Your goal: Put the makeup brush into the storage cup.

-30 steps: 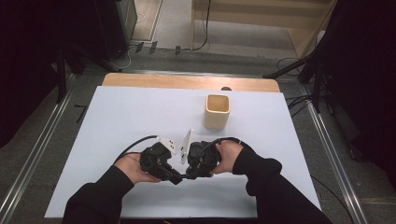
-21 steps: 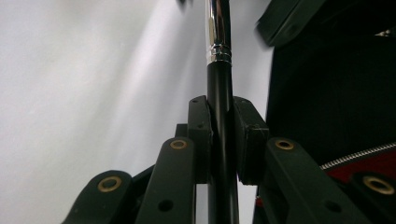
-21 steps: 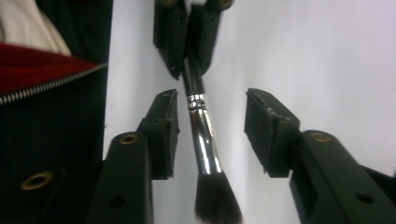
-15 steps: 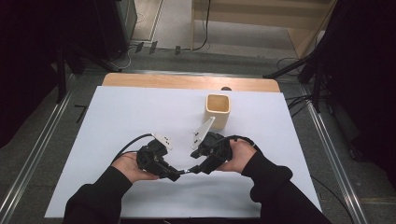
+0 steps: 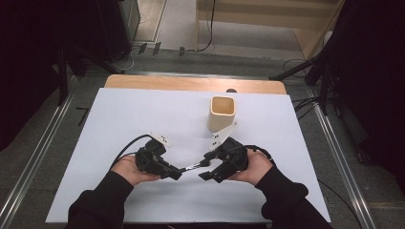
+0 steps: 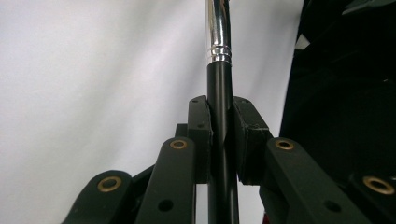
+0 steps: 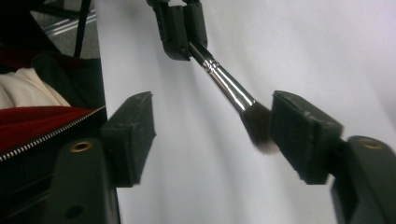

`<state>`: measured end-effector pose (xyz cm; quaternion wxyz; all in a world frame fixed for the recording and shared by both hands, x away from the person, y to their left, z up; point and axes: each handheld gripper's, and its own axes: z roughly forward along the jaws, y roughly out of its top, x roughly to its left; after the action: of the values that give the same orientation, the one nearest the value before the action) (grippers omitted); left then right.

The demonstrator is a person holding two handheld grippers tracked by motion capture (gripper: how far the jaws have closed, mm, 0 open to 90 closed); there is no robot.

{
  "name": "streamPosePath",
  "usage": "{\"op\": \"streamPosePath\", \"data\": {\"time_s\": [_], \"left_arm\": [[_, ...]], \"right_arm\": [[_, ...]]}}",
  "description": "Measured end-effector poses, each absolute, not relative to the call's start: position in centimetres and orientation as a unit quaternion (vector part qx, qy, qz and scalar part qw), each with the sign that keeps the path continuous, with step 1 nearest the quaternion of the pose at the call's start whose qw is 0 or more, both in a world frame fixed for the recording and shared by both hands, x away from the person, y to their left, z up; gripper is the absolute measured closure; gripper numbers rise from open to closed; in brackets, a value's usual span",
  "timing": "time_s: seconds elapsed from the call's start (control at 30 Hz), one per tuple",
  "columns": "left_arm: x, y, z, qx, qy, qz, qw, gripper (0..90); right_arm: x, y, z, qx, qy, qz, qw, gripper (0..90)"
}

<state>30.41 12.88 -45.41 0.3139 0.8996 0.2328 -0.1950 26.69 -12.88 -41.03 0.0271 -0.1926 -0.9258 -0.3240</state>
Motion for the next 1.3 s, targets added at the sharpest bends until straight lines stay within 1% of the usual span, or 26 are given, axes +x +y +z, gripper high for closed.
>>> {"op": "streamPosePath", "data": {"time_s": [0.1, 0.2, 0.4, 0.73, 0.93, 1.3], "left_arm": [[30.4, 12.9, -45.5, 0.895, 0.242, -0.192, 0.321, 79.8], [30.4, 13.0, -45.5, 0.89, 0.25, -0.192, 0.328, 79.8], [30.5, 13.3, -45.4, 0.884, 0.266, -0.172, 0.343, 79.8], [30.2, 13.9, -45.4, 0.861, 0.301, -0.149, 0.381, 79.8], [30.0, 14.2, -45.4, 0.842, 0.318, -0.157, 0.407, 79.8], [29.5, 14.1, -45.6, 0.814, 0.341, -0.148, 0.447, 79.8]], "right_arm": [[26.4, -13.2, -41.3, -0.209, -0.922, -0.325, 0.028, 29.2], [26.3, -13.6, -41.5, -0.229, -0.914, -0.335, 0.027, 28.9], [25.8, -13.8, -42.0, -0.263, -0.9, -0.348, 0.002, 30.9], [25.2, -14.9, -42.4, -0.337, -0.86, -0.383, -0.001, 31.8], [24.7, -15.4, -42.9, -0.362, -0.847, -0.39, -0.018, 32.0], [24.3, -15.6, -43.5, -0.409, -0.815, -0.41, -0.021, 33.1]]}}
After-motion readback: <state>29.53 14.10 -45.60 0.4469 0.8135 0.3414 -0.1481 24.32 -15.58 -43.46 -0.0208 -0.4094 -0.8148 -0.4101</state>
